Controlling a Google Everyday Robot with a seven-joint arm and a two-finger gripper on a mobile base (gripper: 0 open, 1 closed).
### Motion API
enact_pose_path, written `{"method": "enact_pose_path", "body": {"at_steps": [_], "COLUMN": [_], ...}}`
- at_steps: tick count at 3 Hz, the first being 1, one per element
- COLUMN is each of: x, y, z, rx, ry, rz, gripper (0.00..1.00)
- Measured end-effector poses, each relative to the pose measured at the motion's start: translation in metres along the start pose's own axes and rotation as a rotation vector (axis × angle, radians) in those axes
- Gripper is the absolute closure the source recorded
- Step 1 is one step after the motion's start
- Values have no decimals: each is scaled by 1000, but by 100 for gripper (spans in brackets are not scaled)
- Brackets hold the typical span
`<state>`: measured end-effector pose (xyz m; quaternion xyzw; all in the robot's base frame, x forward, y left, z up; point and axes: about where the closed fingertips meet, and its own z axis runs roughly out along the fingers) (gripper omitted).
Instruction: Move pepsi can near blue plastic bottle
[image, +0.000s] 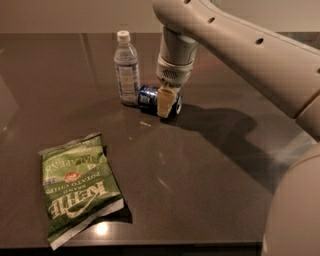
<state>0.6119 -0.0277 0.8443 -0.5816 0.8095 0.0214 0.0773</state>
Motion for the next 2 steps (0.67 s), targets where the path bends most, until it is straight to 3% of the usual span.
{"method": "enact_pose_path", "body": {"at_steps": [1,2], "x": [3,3], "y": [1,1], "z": [0,0], "rx": [2,3], "ry": [-5,-6], "rz": [-3,-3], "gripper": [0,0]}}
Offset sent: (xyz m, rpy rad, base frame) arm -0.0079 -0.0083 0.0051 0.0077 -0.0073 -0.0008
